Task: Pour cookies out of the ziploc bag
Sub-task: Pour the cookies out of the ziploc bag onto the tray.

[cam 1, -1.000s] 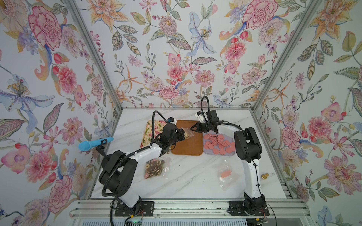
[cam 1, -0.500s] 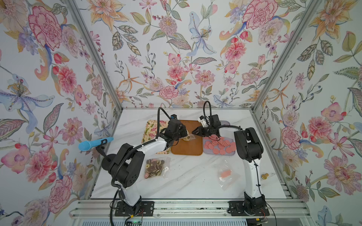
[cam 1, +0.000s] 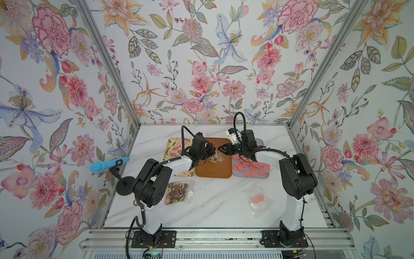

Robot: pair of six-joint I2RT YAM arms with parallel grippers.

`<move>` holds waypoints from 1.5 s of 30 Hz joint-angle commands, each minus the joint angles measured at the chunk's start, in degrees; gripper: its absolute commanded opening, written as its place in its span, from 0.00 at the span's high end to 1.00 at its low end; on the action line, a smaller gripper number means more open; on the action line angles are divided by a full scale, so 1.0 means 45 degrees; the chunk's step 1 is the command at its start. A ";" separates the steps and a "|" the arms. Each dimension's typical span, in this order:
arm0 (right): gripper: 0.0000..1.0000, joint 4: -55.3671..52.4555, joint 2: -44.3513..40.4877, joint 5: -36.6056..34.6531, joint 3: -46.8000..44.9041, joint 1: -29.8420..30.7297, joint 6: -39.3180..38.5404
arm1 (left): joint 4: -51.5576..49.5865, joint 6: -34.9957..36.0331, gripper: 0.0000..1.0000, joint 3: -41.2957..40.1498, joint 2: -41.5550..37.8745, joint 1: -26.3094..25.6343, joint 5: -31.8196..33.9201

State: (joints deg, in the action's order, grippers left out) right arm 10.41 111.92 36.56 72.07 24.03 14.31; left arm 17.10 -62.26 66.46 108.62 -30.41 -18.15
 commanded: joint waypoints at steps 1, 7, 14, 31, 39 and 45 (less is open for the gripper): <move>0.56 0.0527 -0.0295 0.0001 -0.0299 0.0251 -0.0831 | 0.0790 -0.0616 1.00 0.0620 0.0275 0.0157 -0.1067; 0.52 0.0623 -0.0380 -0.0365 -0.0534 0.0481 -0.0942 | 0.0399 -0.0310 1.00 0.0872 0.0218 0.0206 -0.0995; 0.51 0.0377 -0.0359 -0.0478 -0.0588 0.0689 -0.1299 | 0.0516 -0.0305 1.00 0.0819 0.0354 0.0198 -0.1054; 0.64 -0.0248 -0.0515 -0.2830 0.0034 0.1027 -0.1540 | 0.0619 -0.0212 1.00 0.0447 0.0323 0.0199 -0.0987; 0.64 -0.0088 -0.0476 -0.2899 0.0262 0.1059 -0.1421 | 0.0490 -0.0019 1.00 0.0238 0.0363 0.0170 -0.1015; 0.63 -0.0140 -0.0479 -0.2904 0.0394 0.1066 -0.1460 | 0.0377 0.0123 1.00 0.0116 0.0505 0.0146 -0.1099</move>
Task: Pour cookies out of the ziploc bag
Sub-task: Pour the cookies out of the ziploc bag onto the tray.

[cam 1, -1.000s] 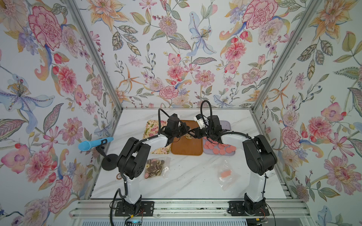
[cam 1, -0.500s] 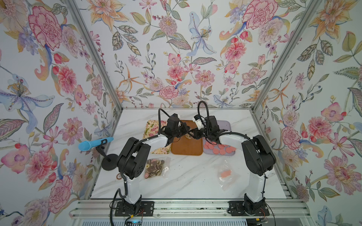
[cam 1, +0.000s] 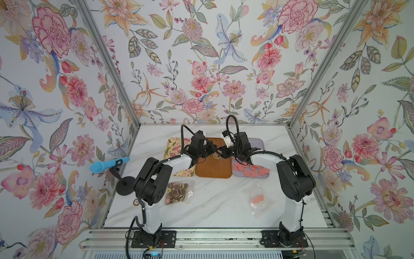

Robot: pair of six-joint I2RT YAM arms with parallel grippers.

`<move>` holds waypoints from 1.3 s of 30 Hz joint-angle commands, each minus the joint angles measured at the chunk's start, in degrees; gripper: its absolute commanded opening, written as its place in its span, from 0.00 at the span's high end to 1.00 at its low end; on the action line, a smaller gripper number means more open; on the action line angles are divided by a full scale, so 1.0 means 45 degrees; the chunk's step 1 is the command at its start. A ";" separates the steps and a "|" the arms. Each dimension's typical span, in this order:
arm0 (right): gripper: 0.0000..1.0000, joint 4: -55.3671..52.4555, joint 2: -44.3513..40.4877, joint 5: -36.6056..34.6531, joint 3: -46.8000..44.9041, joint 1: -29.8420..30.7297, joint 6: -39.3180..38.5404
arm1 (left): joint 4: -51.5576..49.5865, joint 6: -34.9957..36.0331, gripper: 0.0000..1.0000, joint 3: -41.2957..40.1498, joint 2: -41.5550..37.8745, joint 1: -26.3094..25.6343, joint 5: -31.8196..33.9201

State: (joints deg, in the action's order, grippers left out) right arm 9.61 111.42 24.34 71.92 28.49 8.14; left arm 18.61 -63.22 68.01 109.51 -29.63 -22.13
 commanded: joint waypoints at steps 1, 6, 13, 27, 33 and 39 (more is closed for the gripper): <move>0.63 0.0033 -0.0365 -0.0184 0.0432 0.0075 -0.0091 | 0.0061 0.0338 1.00 -0.0259 0.0311 -0.0037 -0.0207; 0.78 0.0009 -0.0379 -0.0115 0.0456 0.0075 -0.0148 | -0.0144 0.0500 1.00 -0.0219 0.0328 -0.0037 -0.0069; 0.76 -0.0176 -0.0543 -0.0218 0.0472 0.0060 -0.0316 | -0.0163 0.0613 1.00 -0.0246 0.0468 -0.0038 0.0043; 1.00 -0.0164 -0.0472 -0.0113 0.0475 -0.0020 -0.0160 | -0.0126 0.1335 0.86 -0.0281 0.0311 -0.0036 -0.0143; 1.00 -0.0022 -0.0346 0.0209 0.0375 -0.0538 0.0589 | -0.2125 0.3955 0.66 -0.0393 -0.0879 -0.0018 0.1033; 1.00 -0.0006 0.0050 0.0664 0.0521 -0.0823 0.1071 | -0.3909 0.6374 0.60 -0.1653 -0.2554 -0.0018 0.3326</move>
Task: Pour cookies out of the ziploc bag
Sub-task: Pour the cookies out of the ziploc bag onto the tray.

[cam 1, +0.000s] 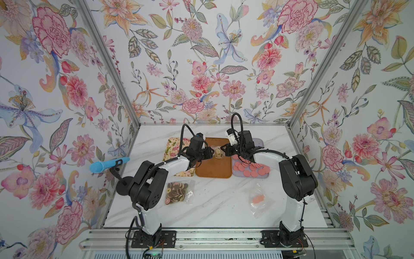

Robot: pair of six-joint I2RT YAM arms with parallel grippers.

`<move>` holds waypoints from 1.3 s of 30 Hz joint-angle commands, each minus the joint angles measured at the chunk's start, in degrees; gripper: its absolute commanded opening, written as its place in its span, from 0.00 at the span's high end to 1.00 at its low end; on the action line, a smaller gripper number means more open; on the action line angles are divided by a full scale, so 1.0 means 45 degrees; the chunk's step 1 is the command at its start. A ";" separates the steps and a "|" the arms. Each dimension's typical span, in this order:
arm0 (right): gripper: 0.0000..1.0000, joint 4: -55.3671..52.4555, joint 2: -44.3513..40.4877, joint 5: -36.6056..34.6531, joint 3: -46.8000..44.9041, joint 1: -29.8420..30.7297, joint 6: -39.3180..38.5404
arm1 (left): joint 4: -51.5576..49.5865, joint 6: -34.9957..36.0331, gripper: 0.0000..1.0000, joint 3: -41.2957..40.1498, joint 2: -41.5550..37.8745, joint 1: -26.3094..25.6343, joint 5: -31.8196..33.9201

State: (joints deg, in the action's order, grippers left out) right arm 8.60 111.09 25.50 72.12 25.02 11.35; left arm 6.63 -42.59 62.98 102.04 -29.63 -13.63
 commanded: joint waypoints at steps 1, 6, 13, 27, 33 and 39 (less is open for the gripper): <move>1.00 0.0202 0.0190 0.0436 0.0544 -0.0051 0.0401 | -0.1173 0.1987 0.60 -0.0875 -0.1159 -0.0036 0.1643; 1.00 0.0219 0.0342 0.0542 0.0659 0.0003 0.0531 | -0.0368 0.1126 0.57 -0.2305 -0.1671 -0.0163 0.1147; 1.00 0.0104 0.0350 0.0529 0.0699 0.0095 0.0491 | 0.2485 -0.0722 0.52 -0.2782 -0.0737 -0.1060 0.0826; 1.00 -0.0017 0.0391 0.0581 0.0693 0.0106 0.0304 | 0.4007 -0.2210 0.48 -0.1621 0.0981 -0.1268 0.1273; 1.00 -0.0056 0.0402 0.0587 0.0697 0.0105 0.0269 | 0.3853 -0.2401 0.55 -0.0851 0.1669 -0.1248 0.1371; 1.00 -0.0075 0.0402 0.0586 0.0729 0.0105 0.0223 | 0.3408 -0.2469 0.69 -0.0441 0.2072 -0.1229 0.1402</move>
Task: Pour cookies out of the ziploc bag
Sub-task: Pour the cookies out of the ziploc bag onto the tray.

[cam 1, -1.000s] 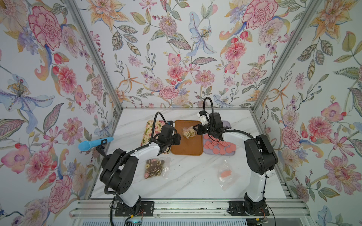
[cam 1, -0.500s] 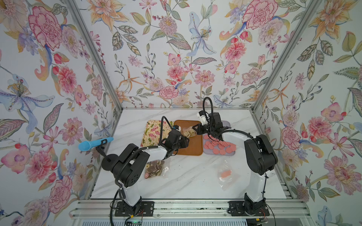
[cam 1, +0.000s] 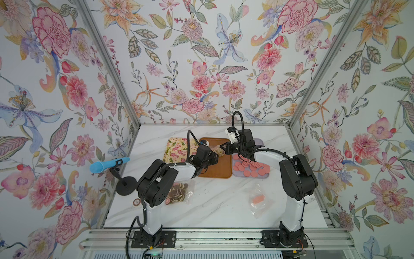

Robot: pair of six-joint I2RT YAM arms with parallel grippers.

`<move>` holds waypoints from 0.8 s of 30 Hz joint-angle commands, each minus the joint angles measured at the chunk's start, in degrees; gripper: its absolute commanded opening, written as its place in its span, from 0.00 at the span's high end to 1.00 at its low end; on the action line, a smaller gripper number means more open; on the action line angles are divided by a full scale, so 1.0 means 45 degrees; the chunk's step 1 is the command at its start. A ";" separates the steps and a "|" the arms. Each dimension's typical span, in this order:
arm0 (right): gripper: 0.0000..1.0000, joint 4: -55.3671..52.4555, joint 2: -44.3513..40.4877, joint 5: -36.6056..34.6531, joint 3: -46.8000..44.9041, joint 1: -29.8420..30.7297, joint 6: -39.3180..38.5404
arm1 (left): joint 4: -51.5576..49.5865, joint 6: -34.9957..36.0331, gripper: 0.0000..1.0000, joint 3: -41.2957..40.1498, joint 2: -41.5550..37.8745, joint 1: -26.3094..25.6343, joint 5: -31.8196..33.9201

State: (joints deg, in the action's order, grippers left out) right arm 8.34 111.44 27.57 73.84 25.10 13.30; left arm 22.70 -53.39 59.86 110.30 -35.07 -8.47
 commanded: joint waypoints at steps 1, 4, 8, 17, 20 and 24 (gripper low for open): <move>1.00 -0.0016 0.0329 0.0144 0.0338 0.0086 -0.0209 | -0.0147 -0.0070 0.74 0.0254 0.0227 -0.0019 0.0271; 1.00 -0.0042 0.0329 0.0162 0.0367 0.0086 -0.0232 | -0.0167 -0.0025 0.90 0.0253 0.0192 0.0034 0.0223; 1.00 -0.0026 0.0292 0.0233 0.0367 0.0066 -0.0224 | -0.0153 0.0008 1.00 0.0094 0.0007 0.0131 0.0190; 1.00 0.0111 -0.0265 0.0413 -0.0174 0.0066 -0.0254 | -0.0645 0.0882 1.00 -0.0635 -0.1702 0.0312 0.0139; 1.00 0.0159 -0.0499 0.0513 -0.0431 0.0066 -0.0122 | -0.1065 0.1264 1.00 -0.0684 -0.2326 0.0307 0.0122; 1.00 0.0546 -0.0681 0.0777 -0.0832 0.0047 0.0330 | -0.1473 0.1458 1.00 -0.0863 -0.3007 0.0305 0.0162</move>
State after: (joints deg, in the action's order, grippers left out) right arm 8.95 110.52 29.28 71.81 25.10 13.67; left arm 18.11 -49.30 57.23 99.72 -34.13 -8.32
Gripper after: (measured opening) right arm 0.040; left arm 0.047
